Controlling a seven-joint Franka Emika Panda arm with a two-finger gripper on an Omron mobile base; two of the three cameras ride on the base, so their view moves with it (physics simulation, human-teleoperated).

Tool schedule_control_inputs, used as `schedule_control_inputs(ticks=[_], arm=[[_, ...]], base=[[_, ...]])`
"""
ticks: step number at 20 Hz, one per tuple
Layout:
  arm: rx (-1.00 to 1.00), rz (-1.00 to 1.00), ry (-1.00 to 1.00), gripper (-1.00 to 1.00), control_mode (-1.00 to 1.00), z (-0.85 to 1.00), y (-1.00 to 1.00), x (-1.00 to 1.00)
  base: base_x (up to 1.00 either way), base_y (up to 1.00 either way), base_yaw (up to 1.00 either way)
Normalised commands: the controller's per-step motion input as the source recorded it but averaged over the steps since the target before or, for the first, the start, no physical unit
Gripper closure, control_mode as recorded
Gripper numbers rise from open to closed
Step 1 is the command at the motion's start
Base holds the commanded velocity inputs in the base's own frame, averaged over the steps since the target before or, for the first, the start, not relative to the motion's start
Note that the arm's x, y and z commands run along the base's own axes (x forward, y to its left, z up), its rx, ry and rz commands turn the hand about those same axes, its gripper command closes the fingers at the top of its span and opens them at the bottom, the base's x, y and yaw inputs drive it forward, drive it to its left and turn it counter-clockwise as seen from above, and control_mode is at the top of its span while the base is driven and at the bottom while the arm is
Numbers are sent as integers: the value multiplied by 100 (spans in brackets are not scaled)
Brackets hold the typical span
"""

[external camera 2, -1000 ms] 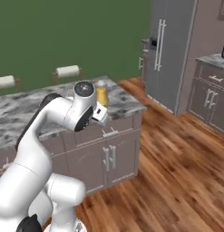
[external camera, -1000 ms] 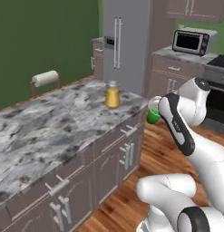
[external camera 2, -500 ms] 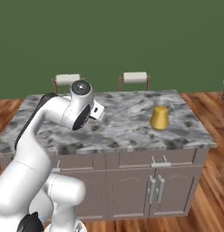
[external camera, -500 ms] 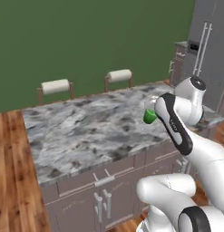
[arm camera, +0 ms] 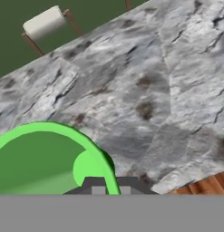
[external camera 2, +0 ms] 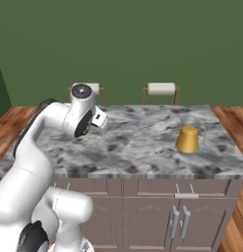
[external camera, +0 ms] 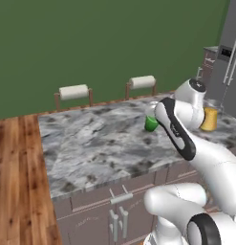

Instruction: Place the pitcher and cup on the dining counter for serving.

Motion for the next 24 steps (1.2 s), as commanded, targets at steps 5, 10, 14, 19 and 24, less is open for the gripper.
schedule_control_inputs(ticks=[5,10,14,19,24], arm=[[0,-7,18,100,-100,-46,0,76],[0,-13,23,100,-100,-43,5,96],[3,-6,9,100,-100,-45,0,65],[0,-2,4,100,-100,-57,0,45],[-1,-2,1,100,-100,-87,2,36]], base=[[0,0,0],[0,0,0],[0,0,0],[0,0,0],[0,0,0]])
